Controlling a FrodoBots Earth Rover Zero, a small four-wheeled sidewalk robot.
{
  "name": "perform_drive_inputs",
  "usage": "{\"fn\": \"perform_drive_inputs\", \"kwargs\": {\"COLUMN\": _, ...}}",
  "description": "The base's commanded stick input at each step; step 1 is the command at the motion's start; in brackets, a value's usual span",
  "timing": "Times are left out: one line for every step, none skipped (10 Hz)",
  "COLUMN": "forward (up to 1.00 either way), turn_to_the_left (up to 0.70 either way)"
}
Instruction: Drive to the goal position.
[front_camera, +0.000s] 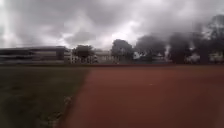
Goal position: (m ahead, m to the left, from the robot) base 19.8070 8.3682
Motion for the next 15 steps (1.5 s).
{"fn": "perform_drive_inputs", "kwargs": {"forward": 0.7, "turn_to_the_left": 0.0}}
{"fn": "perform_drive_inputs", "kwargs": {"forward": 0.7, "turn_to_the_left": 0.0}}
{"fn": "perform_drive_inputs", "kwargs": {"forward": 0.7, "turn_to_the_left": 0.0}}
{"fn": "perform_drive_inputs", "kwargs": {"forward": 0.7, "turn_to_the_left": 0.0}}
{"fn": "perform_drive_inputs", "kwargs": {"forward": 0.7, "turn_to_the_left": 0.0}}
{"fn": "perform_drive_inputs", "kwargs": {"forward": 0.7, "turn_to_the_left": 0.0}}
{"fn": "perform_drive_inputs", "kwargs": {"forward": 0.7, "turn_to_the_left": 0.0}}
{"fn": "perform_drive_inputs", "kwargs": {"forward": 0.7, "turn_to_the_left": 0.0}}
{"fn": "perform_drive_inputs", "kwargs": {"forward": 0.7, "turn_to_the_left": 0.0}}
{"fn": "perform_drive_inputs", "kwargs": {"forward": 0.7, "turn_to_the_left": 0.0}}
{"fn": "perform_drive_inputs", "kwargs": {"forward": 0.7, "turn_to_the_left": 0.0}}
{"fn": "perform_drive_inputs", "kwargs": {"forward": 0.7, "turn_to_the_left": 0.0}}
{"fn": "perform_drive_inputs", "kwargs": {"forward": 0.7, "turn_to_the_left": 0.0}}
{"fn": "perform_drive_inputs", "kwargs": {"forward": 0.7, "turn_to_the_left": 0.0}}
{"fn": "perform_drive_inputs", "kwargs": {"forward": 0.7, "turn_to_the_left": 0.0}}
